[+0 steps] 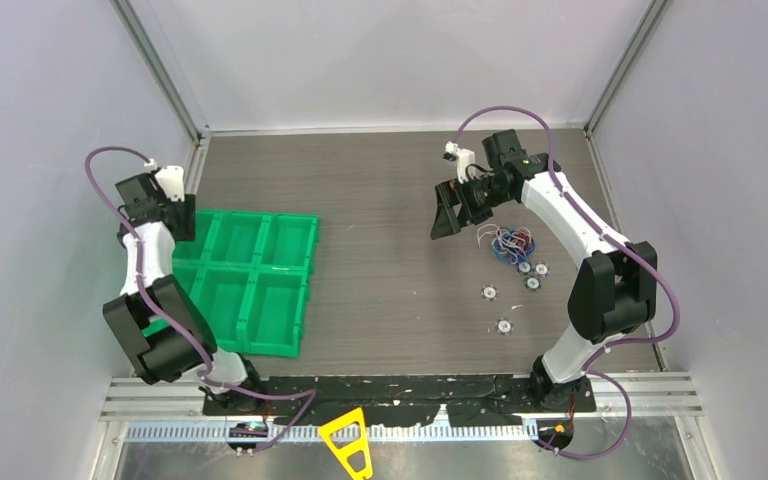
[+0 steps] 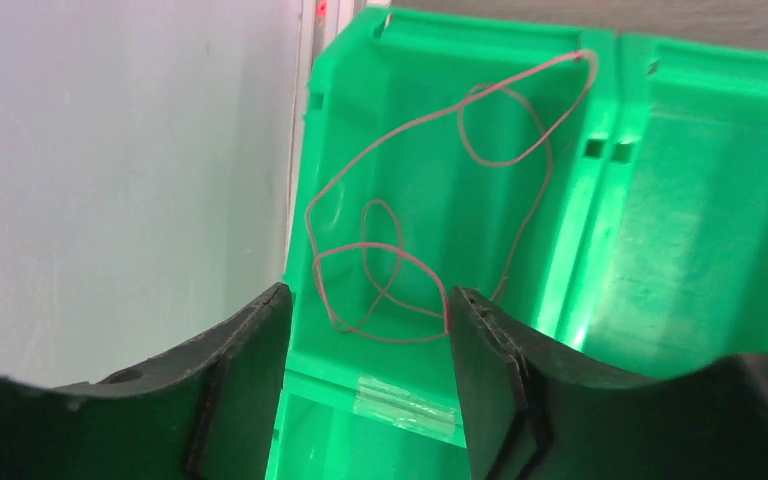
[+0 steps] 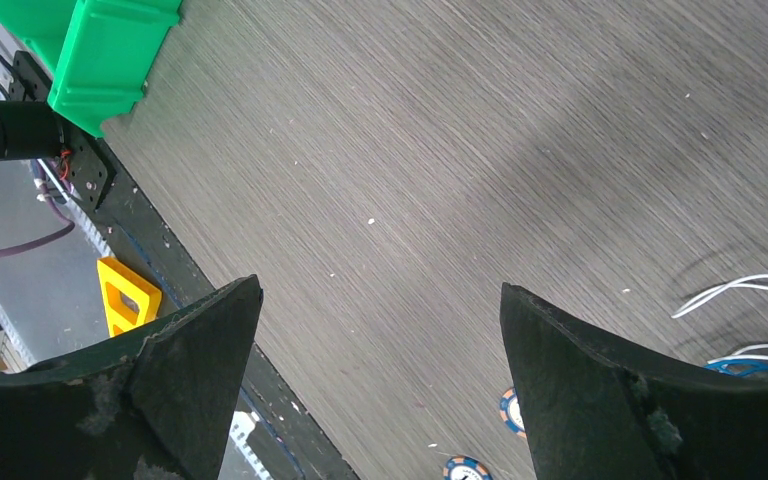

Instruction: Untangle the cables

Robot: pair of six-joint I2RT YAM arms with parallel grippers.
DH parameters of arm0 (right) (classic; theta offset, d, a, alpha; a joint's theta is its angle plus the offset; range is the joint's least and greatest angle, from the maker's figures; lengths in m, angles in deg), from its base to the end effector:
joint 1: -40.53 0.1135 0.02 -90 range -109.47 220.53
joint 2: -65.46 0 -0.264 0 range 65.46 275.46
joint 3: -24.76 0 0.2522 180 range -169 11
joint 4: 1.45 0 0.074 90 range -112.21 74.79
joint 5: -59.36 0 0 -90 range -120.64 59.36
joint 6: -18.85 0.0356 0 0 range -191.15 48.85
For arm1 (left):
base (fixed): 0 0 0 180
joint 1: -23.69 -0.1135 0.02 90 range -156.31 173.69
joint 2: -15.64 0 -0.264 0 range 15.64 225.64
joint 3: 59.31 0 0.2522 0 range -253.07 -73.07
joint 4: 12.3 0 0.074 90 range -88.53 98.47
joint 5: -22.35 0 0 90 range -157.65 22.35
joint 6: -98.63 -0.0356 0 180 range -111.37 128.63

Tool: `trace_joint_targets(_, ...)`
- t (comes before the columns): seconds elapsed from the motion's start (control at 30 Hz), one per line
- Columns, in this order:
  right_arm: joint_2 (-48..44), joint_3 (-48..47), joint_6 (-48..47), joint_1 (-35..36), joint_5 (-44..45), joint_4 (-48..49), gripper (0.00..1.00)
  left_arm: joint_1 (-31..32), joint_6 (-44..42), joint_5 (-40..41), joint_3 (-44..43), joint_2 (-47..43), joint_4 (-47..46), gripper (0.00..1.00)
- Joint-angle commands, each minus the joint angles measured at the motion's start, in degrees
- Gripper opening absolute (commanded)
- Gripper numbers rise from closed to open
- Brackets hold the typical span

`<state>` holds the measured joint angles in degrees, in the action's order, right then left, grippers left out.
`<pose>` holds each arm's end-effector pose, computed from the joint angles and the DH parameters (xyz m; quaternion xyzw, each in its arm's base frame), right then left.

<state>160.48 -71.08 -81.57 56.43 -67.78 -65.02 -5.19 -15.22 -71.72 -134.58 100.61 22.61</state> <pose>0.3232 0.1144 0.2891 -0.2828 0.8800 0.3198 0.2083 0.2844 0.1540 0.2571 -0.0268 0.9217 0.1419 0.3600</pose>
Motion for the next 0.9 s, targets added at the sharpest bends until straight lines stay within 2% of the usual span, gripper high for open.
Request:
trace_joint_targets(0.0,-0.72,-2.51,-1.21,-0.15,-0.06,-0.61,0.95,0.22,2.22,-6.45,-4.73,-4.05,4.75,0.69)
trace_joint_targets(0.17,-0.54,-4.39,-3.29,-0.5,0.33,-2.34,0.95,1.48,3.29,-8.17,-6.8,-8.1,7.23,0.99)
trace_joint_targets(0.3,1.1,-8.9,-8.63,-2.76,3.45,-7.62,0.95,4.03,1.91,-10.37,-9.94,-12.01,10.92,1.0)
trace_joint_targets(0.43,0.89,-9.18,-12.78,-6.83,13.91,-8.66,0.96,10.93,0.81,-11.12,-9.74,-18.26,10.38,1.0)
trace_joint_targets(0.5,1.29,-8.44,-14.43,-8.77,22.03,-7.81,0.96,12.04,5.44,-16.56,-9.42,-20.75,7.85,0.99)
trace_joint_targets(0.6,4.5,-7.94,-17.88,-11.46,27.04,-7.35,0.96,13.18,9.37,-27.8,-11.61,-21.55,7.81,1.0)
trace_joint_targets(0.63,5.41,-7.68,-18.36,-12.42,29.1,-6.87,0.96,14.65,9.87,-29.12,-13.67,-20.84,9.36,1.0)
trace_joint_targets(0.73,10.06,-6.65,-21.41,-13.85,32.26,-5.55,0.97,21.26,9.51,-24.2,-18.14,-19.22,14.9,0.99)
trace_joint_targets(0.87,14.55,-3.47,-23.98,-15.03,34.27,-3.02,0.98,28.0,5.71,-22.91,-14.92,-21.3,15.02,1.0)
